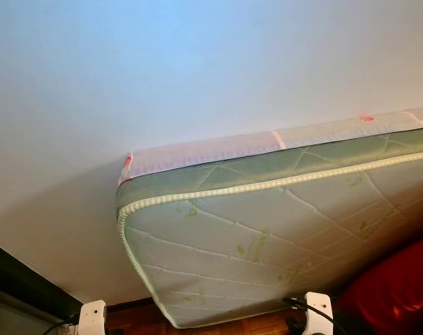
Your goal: Clean up the room
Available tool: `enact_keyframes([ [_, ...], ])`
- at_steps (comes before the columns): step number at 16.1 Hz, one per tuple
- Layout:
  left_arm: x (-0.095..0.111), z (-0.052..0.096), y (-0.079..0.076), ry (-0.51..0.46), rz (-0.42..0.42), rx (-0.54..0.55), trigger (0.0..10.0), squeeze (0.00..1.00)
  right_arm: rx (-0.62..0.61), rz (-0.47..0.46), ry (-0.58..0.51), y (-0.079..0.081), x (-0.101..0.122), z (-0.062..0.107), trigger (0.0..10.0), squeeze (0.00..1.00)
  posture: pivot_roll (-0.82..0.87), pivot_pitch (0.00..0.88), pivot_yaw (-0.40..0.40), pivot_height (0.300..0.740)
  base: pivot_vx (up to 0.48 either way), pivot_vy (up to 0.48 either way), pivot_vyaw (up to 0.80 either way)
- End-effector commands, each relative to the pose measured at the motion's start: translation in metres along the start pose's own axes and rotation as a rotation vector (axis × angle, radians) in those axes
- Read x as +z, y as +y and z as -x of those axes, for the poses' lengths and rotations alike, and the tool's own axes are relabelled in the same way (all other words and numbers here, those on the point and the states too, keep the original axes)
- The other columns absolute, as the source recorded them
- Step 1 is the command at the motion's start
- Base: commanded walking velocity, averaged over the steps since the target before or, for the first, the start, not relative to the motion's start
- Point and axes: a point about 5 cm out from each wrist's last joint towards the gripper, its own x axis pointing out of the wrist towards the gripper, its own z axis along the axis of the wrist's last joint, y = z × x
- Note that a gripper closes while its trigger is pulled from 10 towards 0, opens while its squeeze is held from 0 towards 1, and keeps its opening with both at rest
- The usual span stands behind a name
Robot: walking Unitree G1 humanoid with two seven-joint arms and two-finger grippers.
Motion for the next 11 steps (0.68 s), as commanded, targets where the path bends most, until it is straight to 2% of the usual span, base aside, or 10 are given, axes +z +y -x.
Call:
enact_keyframes([
  [1,-0.0023,0.0008,0.0042,0.009,-0.02,0.012,10.0,0.0,0.002,-0.005,0.004,0.0002,-0.0013,0.0001,10.0,0.0,-0.01,0.0,0.01,0.74,0.0,0.0,0.0],
  [6,0.0002,0.0006,0.0057,0.007,-0.027,0.014,10.0,0.0,-0.016,-0.031,0.007,0.0011,-0.0009,-0.0006,10.0,0.0,-0.01,0.0,0.021,0.74,0.0,0.0,0.0],
  [11,0.0018,0.0005,0.0068,0.002,-0.035,0.019,10.0,0.0,-0.007,-0.019,0.022,0.0027,-0.001,-0.001,10.0,0.0,-0.01,0.0,0.023,0.74,0.0,0.0,-0.78],
])
